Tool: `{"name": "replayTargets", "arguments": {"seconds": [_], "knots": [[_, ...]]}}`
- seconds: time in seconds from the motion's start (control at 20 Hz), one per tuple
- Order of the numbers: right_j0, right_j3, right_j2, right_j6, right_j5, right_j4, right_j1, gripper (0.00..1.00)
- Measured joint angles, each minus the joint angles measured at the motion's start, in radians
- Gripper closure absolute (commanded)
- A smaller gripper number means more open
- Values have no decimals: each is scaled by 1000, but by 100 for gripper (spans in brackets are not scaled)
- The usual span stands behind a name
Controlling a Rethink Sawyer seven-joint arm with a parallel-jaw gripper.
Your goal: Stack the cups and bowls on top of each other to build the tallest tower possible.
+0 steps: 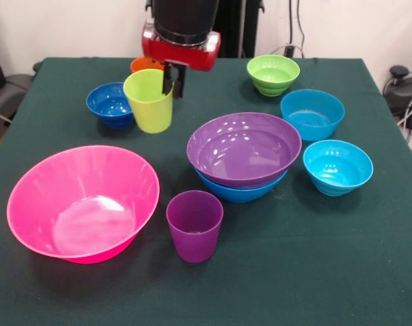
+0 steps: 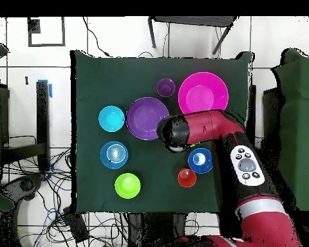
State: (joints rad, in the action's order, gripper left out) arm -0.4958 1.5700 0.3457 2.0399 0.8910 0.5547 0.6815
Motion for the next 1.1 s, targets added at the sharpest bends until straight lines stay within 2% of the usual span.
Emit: {"name": "replayTargets", "arguments": {"seconds": [0.3,0.55,1.1], "knots": [[10,-3,34,0,7,-44,31,100],[27,-26,60,0,7,-65,24,100],[98,-105,77,0,-45,-64,-64,100]]}}
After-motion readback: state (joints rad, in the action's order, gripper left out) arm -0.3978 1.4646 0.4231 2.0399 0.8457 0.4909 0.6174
